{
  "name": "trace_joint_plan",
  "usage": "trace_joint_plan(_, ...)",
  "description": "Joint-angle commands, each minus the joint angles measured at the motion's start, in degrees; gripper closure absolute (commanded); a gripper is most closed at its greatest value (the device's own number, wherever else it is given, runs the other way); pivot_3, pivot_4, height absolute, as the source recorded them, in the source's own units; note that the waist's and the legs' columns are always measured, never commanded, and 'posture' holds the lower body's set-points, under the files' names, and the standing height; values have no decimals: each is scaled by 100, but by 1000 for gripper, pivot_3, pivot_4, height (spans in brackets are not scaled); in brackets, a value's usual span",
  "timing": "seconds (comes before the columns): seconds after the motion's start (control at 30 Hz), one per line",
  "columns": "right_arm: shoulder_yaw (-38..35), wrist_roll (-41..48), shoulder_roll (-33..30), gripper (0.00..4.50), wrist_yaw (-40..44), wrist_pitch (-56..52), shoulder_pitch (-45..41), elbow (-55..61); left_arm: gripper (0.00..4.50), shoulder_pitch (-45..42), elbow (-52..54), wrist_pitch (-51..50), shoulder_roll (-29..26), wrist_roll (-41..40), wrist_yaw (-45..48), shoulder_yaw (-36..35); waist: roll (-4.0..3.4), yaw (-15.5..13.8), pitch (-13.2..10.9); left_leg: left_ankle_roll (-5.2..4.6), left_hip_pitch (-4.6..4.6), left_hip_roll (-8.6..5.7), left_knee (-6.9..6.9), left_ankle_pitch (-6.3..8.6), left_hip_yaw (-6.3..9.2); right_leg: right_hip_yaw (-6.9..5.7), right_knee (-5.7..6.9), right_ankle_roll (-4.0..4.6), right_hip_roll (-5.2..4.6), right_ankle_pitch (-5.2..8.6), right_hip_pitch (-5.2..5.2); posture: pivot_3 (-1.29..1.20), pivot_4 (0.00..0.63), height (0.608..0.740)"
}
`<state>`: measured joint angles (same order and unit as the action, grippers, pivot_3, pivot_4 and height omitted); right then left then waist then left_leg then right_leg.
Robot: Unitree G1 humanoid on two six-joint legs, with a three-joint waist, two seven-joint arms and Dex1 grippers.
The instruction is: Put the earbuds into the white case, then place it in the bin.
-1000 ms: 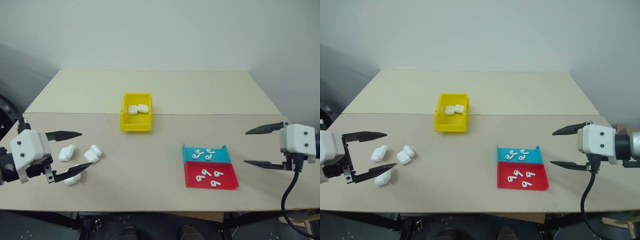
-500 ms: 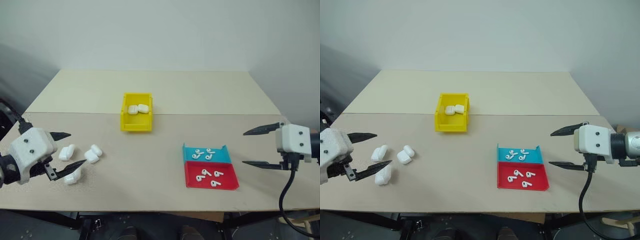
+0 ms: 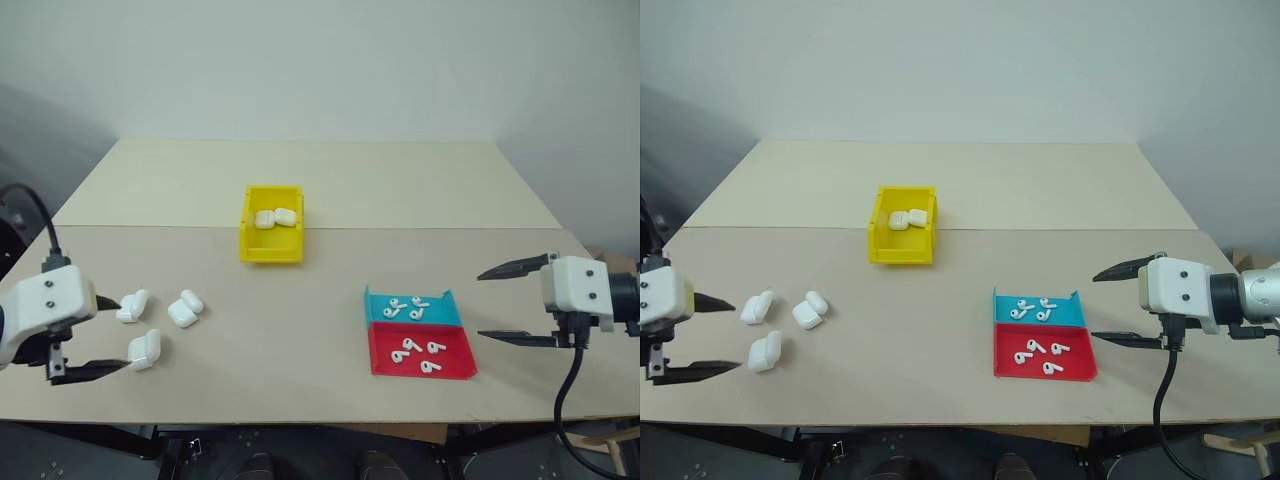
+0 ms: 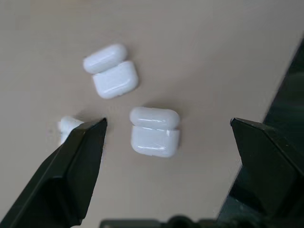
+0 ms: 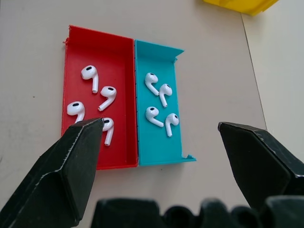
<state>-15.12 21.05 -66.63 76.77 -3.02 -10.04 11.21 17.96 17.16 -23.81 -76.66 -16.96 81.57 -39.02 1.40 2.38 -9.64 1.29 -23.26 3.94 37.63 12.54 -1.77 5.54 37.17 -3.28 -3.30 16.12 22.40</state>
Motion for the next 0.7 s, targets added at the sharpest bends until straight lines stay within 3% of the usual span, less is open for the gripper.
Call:
trace_joint_plan(0.03, -74, 89, 1, 36, -22, -29, -40, 156, 0, -367, -876, 688, -446, 129, 546, 601, 0, -4, 0, 0, 0, 0, -2, 0, -1, 0, 0, 0, 0, 0, 2, 0, 150, 740)
trace_joint_plan(0.27, -41, 85, 0, 36, -34, -60, -51, 136, 0, -1890, -2143, 1404, -670, 603, 518, 2498, 0, -37, 0, 0, -19, -1, -4, 0, -3, 0, 2, -1, 1, 1, 18, 0, 150, 740)
trace_joint_plan(0.57, 5, 47, -10, 36, -66, -58, -108, 77, 0, -3633, -2804, 1453, -159, 1328, 715, 4121, 0, -109, 0, -1, -42, -1, 1, -1, -3, 1, 19, -2, 6, 0, 43, 0, 150, 740)
trace_joint_plan(0.7, -46, 23, -39, 36, -75, -66, -37, 98, 0, -3927, -2658, 1394, -47, 1605, 806, 4521, 0, -146, 0, -1, -57, -2, 10, 0, -3, 4, 42, -2, 5, 0, 63, 0, 150, 740)
